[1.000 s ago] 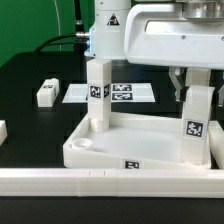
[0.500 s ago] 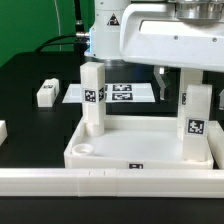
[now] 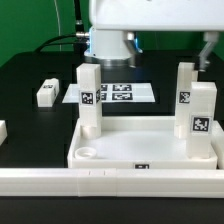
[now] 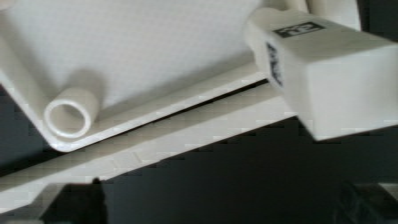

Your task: Assemble desk

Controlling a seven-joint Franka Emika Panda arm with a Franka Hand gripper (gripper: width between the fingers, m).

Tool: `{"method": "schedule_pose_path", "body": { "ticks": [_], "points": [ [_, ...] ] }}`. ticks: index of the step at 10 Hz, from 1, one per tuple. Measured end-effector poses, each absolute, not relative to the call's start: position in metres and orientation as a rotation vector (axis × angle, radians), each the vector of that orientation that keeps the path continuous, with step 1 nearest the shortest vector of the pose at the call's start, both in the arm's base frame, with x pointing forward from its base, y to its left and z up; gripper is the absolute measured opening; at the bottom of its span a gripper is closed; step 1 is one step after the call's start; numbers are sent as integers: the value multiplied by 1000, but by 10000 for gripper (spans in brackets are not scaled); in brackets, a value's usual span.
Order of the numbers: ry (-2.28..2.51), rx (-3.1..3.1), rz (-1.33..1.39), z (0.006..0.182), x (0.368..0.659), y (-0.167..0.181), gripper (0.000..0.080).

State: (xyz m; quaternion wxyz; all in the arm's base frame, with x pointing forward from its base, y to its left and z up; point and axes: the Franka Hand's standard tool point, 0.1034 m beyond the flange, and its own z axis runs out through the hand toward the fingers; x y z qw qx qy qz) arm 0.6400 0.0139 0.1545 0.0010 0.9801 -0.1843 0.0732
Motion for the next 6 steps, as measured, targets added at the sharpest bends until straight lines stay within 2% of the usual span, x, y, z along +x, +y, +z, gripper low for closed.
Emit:
{"method": "schedule_pose_path", "body": {
  "ticks": [1,6],
  "points": [
    [-575,3068,224,151,640,-2,649],
    [-532,3073,234,146,641,-1,649]
  ]
}}
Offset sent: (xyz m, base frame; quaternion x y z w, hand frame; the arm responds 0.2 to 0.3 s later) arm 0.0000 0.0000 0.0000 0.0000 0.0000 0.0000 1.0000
